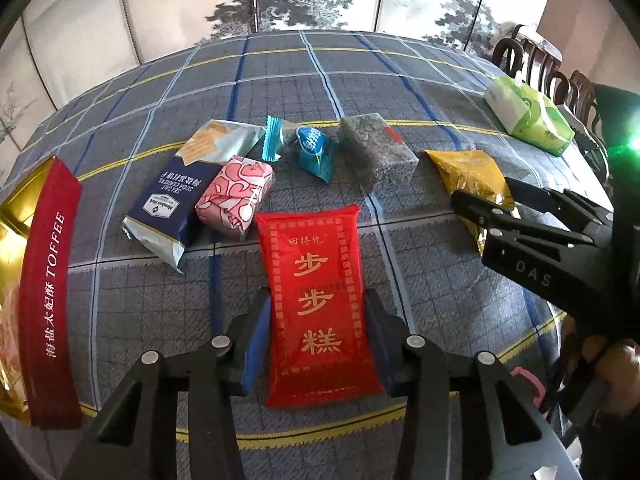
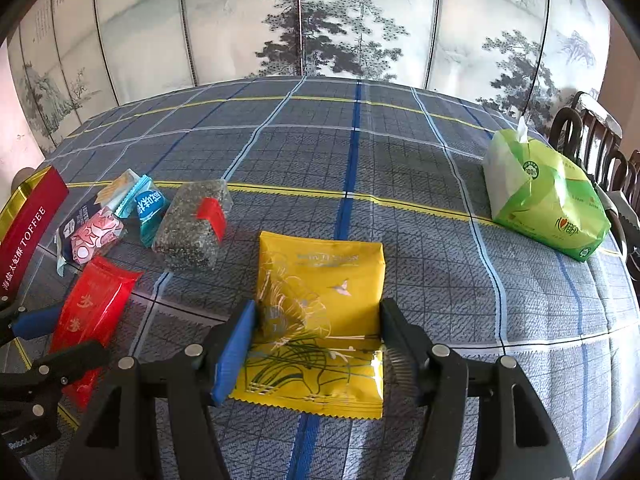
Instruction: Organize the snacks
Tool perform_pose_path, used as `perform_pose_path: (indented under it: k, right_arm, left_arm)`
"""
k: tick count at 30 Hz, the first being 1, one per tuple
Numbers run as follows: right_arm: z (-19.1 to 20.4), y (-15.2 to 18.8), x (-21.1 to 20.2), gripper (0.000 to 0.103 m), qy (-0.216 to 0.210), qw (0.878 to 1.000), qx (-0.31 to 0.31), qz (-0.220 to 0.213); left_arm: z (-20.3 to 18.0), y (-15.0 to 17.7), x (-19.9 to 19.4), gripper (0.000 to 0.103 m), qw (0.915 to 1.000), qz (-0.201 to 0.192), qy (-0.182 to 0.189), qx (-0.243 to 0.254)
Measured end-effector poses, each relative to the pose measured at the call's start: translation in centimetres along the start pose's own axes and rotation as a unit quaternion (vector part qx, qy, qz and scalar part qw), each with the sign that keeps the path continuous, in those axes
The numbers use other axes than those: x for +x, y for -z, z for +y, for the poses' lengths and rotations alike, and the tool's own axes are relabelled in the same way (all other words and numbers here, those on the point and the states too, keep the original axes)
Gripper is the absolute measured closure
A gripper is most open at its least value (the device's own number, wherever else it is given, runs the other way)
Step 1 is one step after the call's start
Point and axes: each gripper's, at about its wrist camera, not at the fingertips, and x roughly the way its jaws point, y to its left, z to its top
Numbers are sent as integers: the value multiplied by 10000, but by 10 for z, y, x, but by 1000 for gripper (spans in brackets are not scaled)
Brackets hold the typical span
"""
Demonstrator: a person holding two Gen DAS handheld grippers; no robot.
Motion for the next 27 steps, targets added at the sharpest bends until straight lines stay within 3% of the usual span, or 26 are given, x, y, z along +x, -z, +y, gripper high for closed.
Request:
perform_pose_path:
  k: [12, 27]
  right_arm:
    - [0, 0, 0, 38, 1, 10000, 0, 1]
    - [1, 0, 0, 38, 3, 10000, -1, 1]
  left_arm:
    - [7, 13, -13, 63, 9999, 114, 44, 20]
    - [50, 4, -64, 63, 9984, -388, -294, -275]
